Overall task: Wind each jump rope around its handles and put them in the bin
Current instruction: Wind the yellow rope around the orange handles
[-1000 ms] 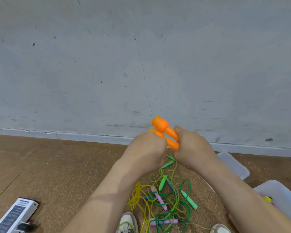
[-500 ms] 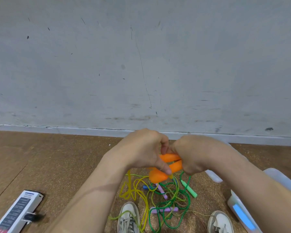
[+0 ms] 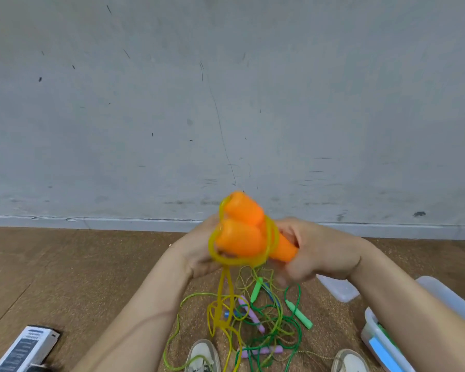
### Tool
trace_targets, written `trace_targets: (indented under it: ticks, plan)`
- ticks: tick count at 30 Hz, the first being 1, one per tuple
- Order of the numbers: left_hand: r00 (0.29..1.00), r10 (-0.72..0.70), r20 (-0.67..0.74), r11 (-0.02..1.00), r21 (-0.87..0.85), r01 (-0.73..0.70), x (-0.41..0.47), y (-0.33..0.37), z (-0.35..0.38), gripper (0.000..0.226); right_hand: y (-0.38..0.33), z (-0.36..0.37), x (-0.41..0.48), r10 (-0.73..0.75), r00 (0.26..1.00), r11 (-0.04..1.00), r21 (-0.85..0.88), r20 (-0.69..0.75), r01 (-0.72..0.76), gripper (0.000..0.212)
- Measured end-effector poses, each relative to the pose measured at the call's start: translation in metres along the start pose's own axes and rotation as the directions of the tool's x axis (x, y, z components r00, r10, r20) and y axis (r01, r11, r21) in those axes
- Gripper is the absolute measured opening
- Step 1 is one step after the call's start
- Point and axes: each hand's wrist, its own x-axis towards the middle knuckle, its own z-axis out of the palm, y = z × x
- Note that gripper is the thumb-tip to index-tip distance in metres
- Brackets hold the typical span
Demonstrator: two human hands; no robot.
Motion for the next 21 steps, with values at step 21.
trace_targets:
  ticks: [21]
  plan:
    - [0.855, 0.503, 0.127, -0.236, 0.972, -0.006, -0.012, 0.007, 0.029, 0.004, 0.028, -0.014, 0.031, -0.036, 0.569, 0.527, -0.499, -0.822, -0.688, 0.021]
